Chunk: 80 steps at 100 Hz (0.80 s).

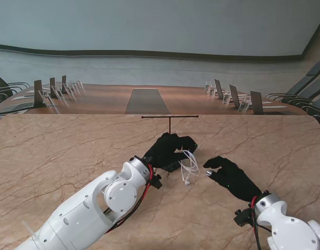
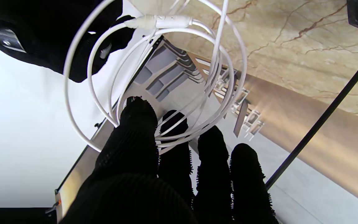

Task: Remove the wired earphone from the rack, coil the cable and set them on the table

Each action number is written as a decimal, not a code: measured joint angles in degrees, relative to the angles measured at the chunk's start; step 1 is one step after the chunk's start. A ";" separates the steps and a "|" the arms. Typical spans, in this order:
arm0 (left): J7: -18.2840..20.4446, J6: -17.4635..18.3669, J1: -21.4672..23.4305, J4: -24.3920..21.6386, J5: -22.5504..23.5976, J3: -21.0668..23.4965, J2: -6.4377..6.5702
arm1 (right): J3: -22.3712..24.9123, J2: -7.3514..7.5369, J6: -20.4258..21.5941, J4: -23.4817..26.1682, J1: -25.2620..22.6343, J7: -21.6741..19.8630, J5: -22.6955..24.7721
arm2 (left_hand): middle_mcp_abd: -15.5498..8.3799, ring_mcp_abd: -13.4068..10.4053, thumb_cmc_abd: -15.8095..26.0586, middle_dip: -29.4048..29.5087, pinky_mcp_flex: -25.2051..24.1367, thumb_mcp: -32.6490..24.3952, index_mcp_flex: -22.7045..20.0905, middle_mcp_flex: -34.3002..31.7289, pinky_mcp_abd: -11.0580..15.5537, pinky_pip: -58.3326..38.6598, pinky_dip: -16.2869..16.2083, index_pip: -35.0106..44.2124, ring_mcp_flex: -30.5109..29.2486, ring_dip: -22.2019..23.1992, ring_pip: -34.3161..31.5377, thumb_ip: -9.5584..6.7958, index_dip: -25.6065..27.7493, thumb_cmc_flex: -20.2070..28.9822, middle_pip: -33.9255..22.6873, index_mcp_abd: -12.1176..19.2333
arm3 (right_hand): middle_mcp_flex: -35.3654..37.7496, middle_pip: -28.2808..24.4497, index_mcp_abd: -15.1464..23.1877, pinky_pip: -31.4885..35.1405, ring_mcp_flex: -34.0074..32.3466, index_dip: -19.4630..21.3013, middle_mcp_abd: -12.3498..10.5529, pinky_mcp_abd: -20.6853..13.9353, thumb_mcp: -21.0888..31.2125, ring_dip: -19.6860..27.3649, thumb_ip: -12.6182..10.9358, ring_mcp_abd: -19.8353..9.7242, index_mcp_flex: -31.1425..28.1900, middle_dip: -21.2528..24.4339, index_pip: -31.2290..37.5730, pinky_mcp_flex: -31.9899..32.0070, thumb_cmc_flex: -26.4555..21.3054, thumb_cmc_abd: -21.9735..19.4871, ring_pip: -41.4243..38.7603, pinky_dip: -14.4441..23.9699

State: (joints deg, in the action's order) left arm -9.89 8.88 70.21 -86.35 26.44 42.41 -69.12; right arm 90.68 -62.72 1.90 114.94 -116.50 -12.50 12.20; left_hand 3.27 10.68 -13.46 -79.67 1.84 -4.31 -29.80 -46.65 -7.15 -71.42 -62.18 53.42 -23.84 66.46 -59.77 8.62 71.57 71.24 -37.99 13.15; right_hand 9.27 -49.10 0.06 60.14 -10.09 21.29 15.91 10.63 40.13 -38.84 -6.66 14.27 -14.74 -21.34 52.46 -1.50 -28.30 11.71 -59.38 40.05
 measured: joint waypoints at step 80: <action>2.82 -6.12 1.57 -7.21 1.87 1.90 1.20 | -5.55 1.01 1.48 0.25 0.51 -0.91 3.49 | 1.54 4.30 -8.77 7.25 15.62 -30.36 -0.15 -8.12 -8.24 -9.53 -6.64 4.59 -15.02 0.78 -12.62 3.16 -0.63 -15.58 -13.93 -2.24 | 1.22 -11.16 7.30 7.61 -6.33 -4.03 0.71 0.83 -6.34 -0.87 6.81 0.41 -5.11 -5.86 5.45 -3.61 -7.39 6.02 -2.73 0.00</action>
State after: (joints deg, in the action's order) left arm -7.07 2.76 71.78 -93.56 28.31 44.32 -67.93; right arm 85.13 -61.71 3.38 115.19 -115.99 -13.41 15.69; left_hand 4.81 14.98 -22.24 -72.42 17.46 -34.67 -29.96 -54.76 -15.39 -80.95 -68.82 58.01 -38.86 67.24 -72.39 11.79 70.94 55.65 -51.92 10.91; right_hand 10.49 -60.26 7.36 67.75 -16.42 17.27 16.62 11.46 33.79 -39.71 0.16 14.68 -19.85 -27.21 57.90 -5.11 -35.69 17.73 -62.11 40.05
